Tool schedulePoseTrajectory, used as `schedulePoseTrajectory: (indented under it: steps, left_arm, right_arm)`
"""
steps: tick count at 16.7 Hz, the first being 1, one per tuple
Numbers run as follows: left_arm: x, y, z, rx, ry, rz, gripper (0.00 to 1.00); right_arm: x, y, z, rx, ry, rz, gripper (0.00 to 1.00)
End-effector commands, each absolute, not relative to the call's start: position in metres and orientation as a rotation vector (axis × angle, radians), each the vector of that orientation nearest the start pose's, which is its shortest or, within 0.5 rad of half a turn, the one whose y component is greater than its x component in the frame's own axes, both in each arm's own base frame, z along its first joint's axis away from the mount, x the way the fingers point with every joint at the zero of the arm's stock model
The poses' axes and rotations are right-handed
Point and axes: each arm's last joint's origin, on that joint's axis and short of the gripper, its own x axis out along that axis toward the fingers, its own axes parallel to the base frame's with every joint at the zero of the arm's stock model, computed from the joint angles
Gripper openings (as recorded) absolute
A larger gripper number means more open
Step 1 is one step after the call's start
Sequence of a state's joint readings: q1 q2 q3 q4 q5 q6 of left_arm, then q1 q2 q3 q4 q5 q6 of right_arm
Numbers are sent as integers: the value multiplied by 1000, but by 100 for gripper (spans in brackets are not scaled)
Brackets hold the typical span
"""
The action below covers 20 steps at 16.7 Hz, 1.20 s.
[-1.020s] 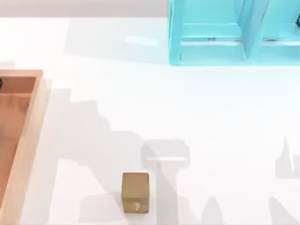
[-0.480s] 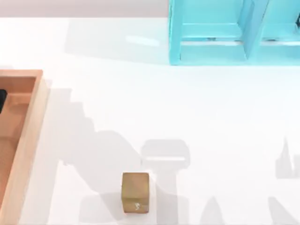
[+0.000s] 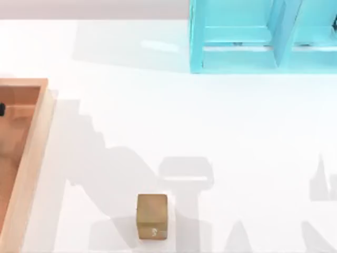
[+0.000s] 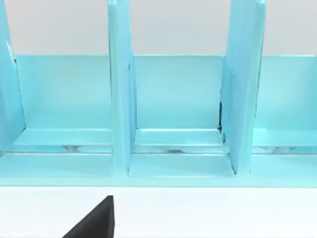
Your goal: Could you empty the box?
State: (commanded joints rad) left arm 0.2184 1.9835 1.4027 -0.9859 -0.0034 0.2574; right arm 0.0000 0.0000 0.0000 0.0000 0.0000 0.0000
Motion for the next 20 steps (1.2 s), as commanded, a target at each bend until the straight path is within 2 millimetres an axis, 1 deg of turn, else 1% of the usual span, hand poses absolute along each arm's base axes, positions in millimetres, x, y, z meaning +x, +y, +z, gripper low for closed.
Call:
schedulePoseTrajectory:
  steps: [5, 6, 15, 17, 20]
  left_arm:
    - [360, 83, 158, 30, 1568, -21, 2]
    - [360, 83, 158, 30, 1568, -21, 0]
    - [361, 83, 160, 34, 1566, -23, 0]
    - [362, 83, 166, 35, 1572, -26, 0]
    - [366, 84, 190, 39, 1576, -31, 0]
  right_arm:
    - [106, -1, 160, 0, 0, 0, 100]
    - [106, -1, 160, 0, 0, 0, 100]
    - [106, -1, 160, 0, 0, 0, 100]
    - [106, -1, 160, 0, 0, 0, 100]
    - [106, -1, 160, 0, 0, 0, 100]
